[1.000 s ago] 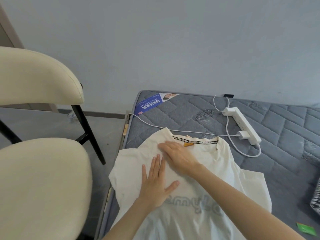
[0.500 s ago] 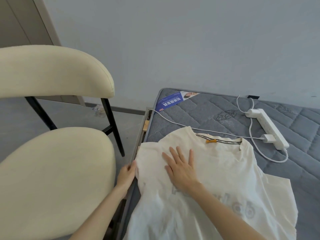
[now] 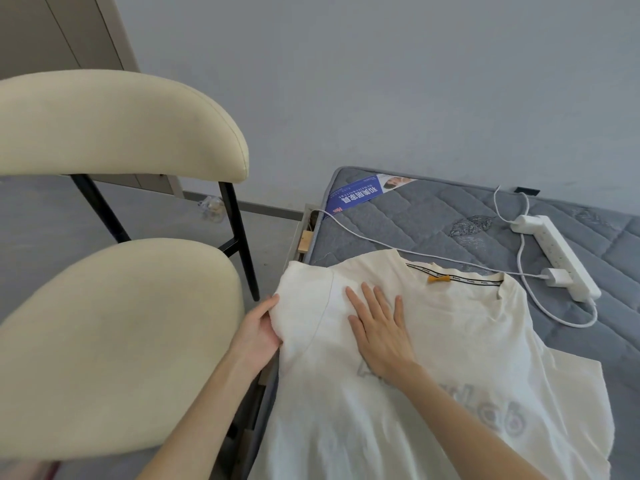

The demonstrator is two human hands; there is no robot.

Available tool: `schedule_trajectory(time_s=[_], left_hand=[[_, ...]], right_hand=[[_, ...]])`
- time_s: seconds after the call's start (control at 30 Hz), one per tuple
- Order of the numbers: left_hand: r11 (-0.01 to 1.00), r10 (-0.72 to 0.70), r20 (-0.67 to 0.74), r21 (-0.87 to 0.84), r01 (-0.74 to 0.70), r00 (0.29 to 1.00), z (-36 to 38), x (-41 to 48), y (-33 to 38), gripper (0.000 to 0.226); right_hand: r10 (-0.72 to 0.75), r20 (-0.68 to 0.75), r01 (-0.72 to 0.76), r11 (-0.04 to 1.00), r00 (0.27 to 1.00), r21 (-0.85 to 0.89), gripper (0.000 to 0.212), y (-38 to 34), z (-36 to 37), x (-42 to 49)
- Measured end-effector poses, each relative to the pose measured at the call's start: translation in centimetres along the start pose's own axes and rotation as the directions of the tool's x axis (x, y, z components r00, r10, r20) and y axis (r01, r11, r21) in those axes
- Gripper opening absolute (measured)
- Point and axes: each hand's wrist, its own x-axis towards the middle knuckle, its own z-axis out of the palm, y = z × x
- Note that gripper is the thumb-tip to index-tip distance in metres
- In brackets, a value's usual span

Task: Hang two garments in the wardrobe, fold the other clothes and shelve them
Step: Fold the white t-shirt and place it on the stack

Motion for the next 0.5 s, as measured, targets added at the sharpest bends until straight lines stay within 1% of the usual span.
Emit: schedule_trajectory(time_s=[0.07, 0.1, 0.13, 0.17, 0.2, 0.27, 0.3, 0.37, 0.43, 0.5], left_hand=[[0.994, 0.020, -0.155, -0.102, -0.036, 0.988, -0.9, 0.2, -0.4, 0.016], [0.994, 0.001, -0.265, -0.109, -0.031, 0.964, -1.4, 0.5, -0.6, 0.017], [0.998, -0.024, -0.373, -0.057, 0.003, 0.928, -1.9, 0.9, -0.9, 0.018], [0.997, -0.048, -0.452, 0.026, 0.067, 0.891, -2.2, 1.1, -1.4, 0.019], [0.984, -0.059, -0.491, 0.117, 0.132, 0.869, -2.4, 1.3, -1.8, 0.021], [0.953, -0.076, -0.478, 0.223, 0.205, 0.875, -2.5, 1.6, -2.6, 0.024], [0.948, -0.095, -0.449, 0.231, 0.218, 0.888, -2.3, 1.8, -2.7, 0.024], [0.951, -0.152, -0.362, 0.199, 0.235, 0.920, -1.8, 2.2, -2.3, 0.024], [0.959, -0.194, -0.285, 0.146, 0.243, 0.939, -1.7, 2.8, -1.6, 0.039], [0.965, -0.211, -0.236, 0.103, 0.241, 0.948, -1.9, 3.0, -1.0, 0.046]], right_hand=[[-0.003, 0.009, 0.003, 1.000, 1.000, 0.002, 0.050, 0.1, 0.1, 0.0], [-0.003, 0.015, 0.003, 1.000, 1.000, 0.005, 0.050, 0.1, 0.1, 0.1], [-0.003, 0.022, 0.003, 1.000, 1.000, 0.007, 0.050, 0.2, 0.2, 0.1], [-0.002, 0.030, 0.002, 1.000, 1.000, 0.007, 0.050, 0.2, 0.2, 0.2], [-0.002, 0.035, 0.002, 1.000, 0.999, 0.005, 0.049, 0.2, 0.3, 0.2], [0.000, 0.041, 0.000, 1.000, 0.999, -0.001, 0.049, 0.2, 0.3, 0.3], [0.000, 0.043, 0.000, 1.000, 0.999, -0.003, 0.049, 0.2, 0.3, 0.3], [-0.001, 0.049, 0.001, 1.000, 0.999, -0.006, 0.049, 0.3, 0.4, 0.4], [-0.002, 0.064, 0.003, 1.000, 0.998, -0.009, 0.049, 0.3, 0.4, 0.4], [-0.002, 0.070, 0.003, 1.000, 0.998, -0.013, 0.049, 0.2, 0.4, 0.5]])
